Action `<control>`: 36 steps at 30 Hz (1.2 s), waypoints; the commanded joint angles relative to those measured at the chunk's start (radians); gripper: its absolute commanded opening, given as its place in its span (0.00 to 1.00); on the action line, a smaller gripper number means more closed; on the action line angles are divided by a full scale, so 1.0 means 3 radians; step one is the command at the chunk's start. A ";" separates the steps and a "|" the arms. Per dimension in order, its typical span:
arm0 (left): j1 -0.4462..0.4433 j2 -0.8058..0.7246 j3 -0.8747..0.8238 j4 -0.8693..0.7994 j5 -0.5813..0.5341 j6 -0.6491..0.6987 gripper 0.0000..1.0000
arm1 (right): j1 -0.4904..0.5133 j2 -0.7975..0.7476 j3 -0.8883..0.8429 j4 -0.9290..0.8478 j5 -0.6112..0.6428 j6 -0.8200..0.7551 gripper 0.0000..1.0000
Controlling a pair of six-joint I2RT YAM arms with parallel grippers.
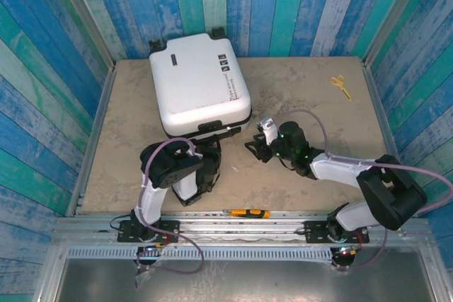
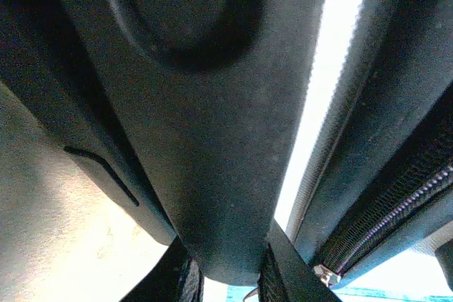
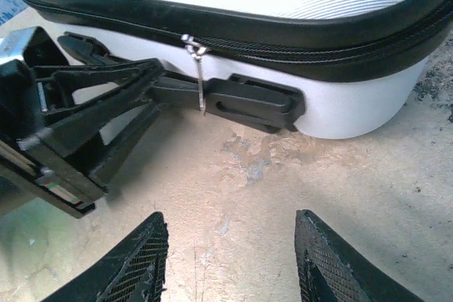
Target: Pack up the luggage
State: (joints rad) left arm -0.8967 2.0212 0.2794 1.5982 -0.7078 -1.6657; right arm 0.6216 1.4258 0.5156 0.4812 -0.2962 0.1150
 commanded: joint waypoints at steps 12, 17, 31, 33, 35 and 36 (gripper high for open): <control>0.0000 -0.0080 -0.0339 0.0435 0.0344 0.0361 0.00 | 0.0568 -0.0015 0.0141 0.0241 0.0468 0.0327 0.53; 0.0002 -0.0029 -0.0282 0.0435 0.0370 0.0327 0.00 | 0.0628 0.0275 0.0332 0.0237 0.0525 0.0444 0.53; 0.0000 0.0051 -0.0281 0.0435 0.0340 0.0225 0.00 | 0.0725 0.0736 0.0718 0.0103 0.0863 0.0535 0.50; -0.0002 0.0072 -0.0265 0.0435 0.0345 0.0215 0.00 | 0.0740 0.0772 0.0723 0.0114 0.0937 0.0582 0.49; -0.0002 0.0090 -0.0248 0.0431 0.0350 0.0205 0.00 | 0.0753 0.0817 0.0735 0.0132 0.0983 0.0621 0.47; 0.0000 0.0098 -0.0242 0.0435 0.0352 0.0199 0.00 | 0.0759 0.0842 0.0745 0.0142 0.1002 0.0642 0.46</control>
State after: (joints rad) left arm -0.8890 1.9850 0.2211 1.5997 -0.6548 -1.6905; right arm 0.8387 1.6569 0.7204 0.5243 -0.0441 0.2798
